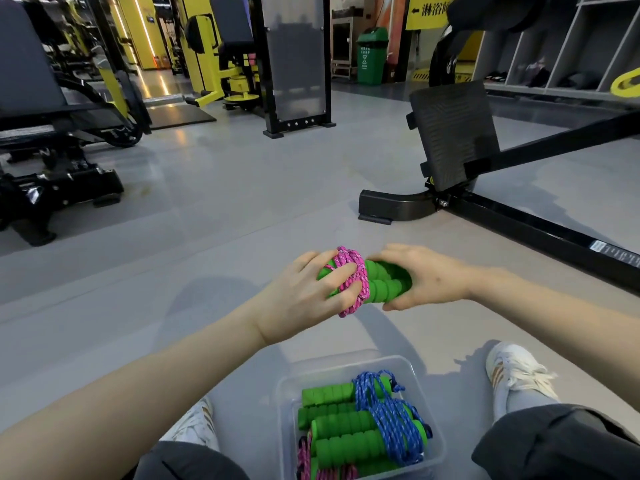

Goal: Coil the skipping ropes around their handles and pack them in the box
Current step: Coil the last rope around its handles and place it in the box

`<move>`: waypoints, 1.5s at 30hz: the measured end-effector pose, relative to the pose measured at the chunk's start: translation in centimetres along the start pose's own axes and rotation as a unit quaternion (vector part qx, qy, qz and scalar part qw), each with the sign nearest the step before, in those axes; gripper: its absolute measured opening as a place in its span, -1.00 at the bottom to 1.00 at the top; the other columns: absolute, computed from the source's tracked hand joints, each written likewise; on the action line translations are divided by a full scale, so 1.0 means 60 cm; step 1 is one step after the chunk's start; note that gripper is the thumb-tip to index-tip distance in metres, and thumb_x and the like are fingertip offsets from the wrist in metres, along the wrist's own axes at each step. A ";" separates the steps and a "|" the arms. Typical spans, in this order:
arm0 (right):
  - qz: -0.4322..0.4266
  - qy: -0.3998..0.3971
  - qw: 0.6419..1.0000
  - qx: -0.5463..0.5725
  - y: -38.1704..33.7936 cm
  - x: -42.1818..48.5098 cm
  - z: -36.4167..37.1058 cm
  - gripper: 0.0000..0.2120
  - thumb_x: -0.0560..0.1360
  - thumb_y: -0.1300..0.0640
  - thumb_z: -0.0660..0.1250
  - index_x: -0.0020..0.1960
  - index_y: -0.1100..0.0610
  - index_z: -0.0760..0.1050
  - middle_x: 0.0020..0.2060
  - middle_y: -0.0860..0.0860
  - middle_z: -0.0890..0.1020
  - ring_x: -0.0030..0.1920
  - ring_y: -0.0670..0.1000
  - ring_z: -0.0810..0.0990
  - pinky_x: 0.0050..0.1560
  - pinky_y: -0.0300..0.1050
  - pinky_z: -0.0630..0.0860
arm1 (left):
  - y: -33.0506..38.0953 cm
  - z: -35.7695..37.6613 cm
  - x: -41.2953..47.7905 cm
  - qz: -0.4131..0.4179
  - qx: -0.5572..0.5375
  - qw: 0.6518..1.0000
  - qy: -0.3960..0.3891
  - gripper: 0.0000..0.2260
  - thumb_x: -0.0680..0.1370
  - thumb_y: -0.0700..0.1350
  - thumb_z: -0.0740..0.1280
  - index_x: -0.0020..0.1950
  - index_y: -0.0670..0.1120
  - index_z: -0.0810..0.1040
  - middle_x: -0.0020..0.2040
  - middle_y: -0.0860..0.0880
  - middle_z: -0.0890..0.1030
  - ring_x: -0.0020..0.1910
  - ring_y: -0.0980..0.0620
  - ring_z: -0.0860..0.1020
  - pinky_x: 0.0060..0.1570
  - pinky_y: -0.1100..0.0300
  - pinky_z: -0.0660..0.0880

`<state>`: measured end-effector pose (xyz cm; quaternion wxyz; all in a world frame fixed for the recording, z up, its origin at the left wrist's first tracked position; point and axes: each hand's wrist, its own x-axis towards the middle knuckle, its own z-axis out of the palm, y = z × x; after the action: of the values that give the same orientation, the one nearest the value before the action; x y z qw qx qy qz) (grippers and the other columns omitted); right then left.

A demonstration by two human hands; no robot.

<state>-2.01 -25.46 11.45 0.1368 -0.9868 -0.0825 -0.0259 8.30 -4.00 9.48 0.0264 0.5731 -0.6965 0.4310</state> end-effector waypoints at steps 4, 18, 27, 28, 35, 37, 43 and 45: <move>0.017 -0.009 0.999 0.051 -0.006 -0.008 0.026 -0.47 0.28 0.10 0.53 0.18 0.16 0.44 -0.02 0.06 0.52 -0.03 0.01 0.49 0.00 -0.16 0.43 | 0.021 0.012 -0.027 -0.006 -0.026 1.000 0.012 -0.83 0.66 -0.23 0.03 0.14 -0.14 0.39 0.20 -0.21 0.49 0.03 -0.24 0.61 -0.06 -0.05 0.57; 0.043 -0.031 0.997 0.064 -0.018 0.002 0.019 -0.43 0.36 0.04 0.49 0.31 0.10 0.41 0.09 0.02 0.54 0.07 -0.02 0.48 0.07 -0.22 0.38 | 0.007 0.018 -0.028 -0.020 -0.032 0.999 0.001 -0.76 0.53 -0.27 0.19 0.19 -0.25 0.39 0.13 -0.21 0.62 0.13 -0.15 0.50 0.18 0.04 0.33; 0.059 -0.038 0.995 0.072 -0.017 -0.006 0.020 -0.36 0.38 -0.02 0.46 0.39 0.09 0.34 0.14 -0.01 0.50 0.09 -0.09 0.43 0.02 -0.34 0.30 | 0.010 0.019 -0.031 -0.026 -0.044 0.999 0.007 -0.75 0.52 -0.26 0.25 0.19 -0.24 0.39 0.14 -0.20 0.61 0.14 -0.11 0.44 0.20 0.07 0.36; 0.067 -0.058 0.993 0.081 -0.018 -0.007 0.026 -0.40 0.38 -0.01 0.47 0.36 0.10 0.37 0.12 0.00 0.51 0.07 -0.06 0.45 0.04 -0.29 0.34 | 0.018 0.020 -0.035 -0.019 -0.050 0.999 0.001 -0.76 0.52 -0.26 0.25 0.18 -0.24 0.40 0.13 -0.20 0.62 0.13 -0.11 0.47 0.17 0.07 0.38; 0.083 -0.199 0.975 0.059 -0.021 -0.027 0.143 -0.31 0.36 -0.10 0.46 0.37 0.15 0.32 0.20 0.07 0.48 0.19 0.07 0.47 0.23 -0.01 0.43 | 0.098 0.036 -0.082 0.038 -0.107 0.987 -0.114 -0.83 0.50 -0.33 0.11 -0.06 -0.21 0.49 -0.07 -0.17 0.65 -0.15 -0.11 0.62 -0.21 0.10 0.56; 0.080 -0.229 0.969 0.044 -0.020 -0.031 0.178 -0.33 0.37 -0.12 0.44 0.35 0.16 0.33 0.17 0.09 0.50 0.17 0.10 0.49 0.19 0.02 0.45 | 0.126 0.048 -0.100 0.043 -0.128 0.979 -0.150 -0.88 0.52 -0.29 0.10 -0.04 -0.20 0.42 -0.10 -0.13 0.65 -0.16 -0.08 0.62 -0.17 0.12 0.55; 0.053 -0.251 0.966 0.020 -0.021 -0.033 0.235 -0.41 0.42 -0.10 0.39 0.32 0.17 0.34 0.15 0.13 0.54 0.13 0.11 0.50 0.13 -0.02 0.44 | 0.168 0.081 -0.157 -0.002 -0.173 0.972 -0.156 -0.62 0.65 -0.32 -0.10 -0.07 -0.21 0.51 -0.15 -0.14 0.63 -0.21 -0.09 0.60 -0.22 0.09 0.56; 0.045 -0.261 0.964 0.022 -0.019 -0.029 0.242 -0.39 0.44 -0.11 0.38 0.37 0.16 0.31 0.20 0.12 0.52 0.17 0.11 0.48 0.17 -0.02 0.42 | 0.172 0.083 -0.163 -0.012 -0.178 0.970 -0.165 -0.61 0.63 -0.31 -0.04 -0.11 -0.19 0.58 -0.14 -0.13 0.63 -0.22 -0.08 0.59 -0.20 0.10 0.55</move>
<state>-3.51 -20.66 -2.32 0.1329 -0.9588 -0.0714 0.2408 5.42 0.16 -4.73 0.0180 0.6305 -0.7501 0.1990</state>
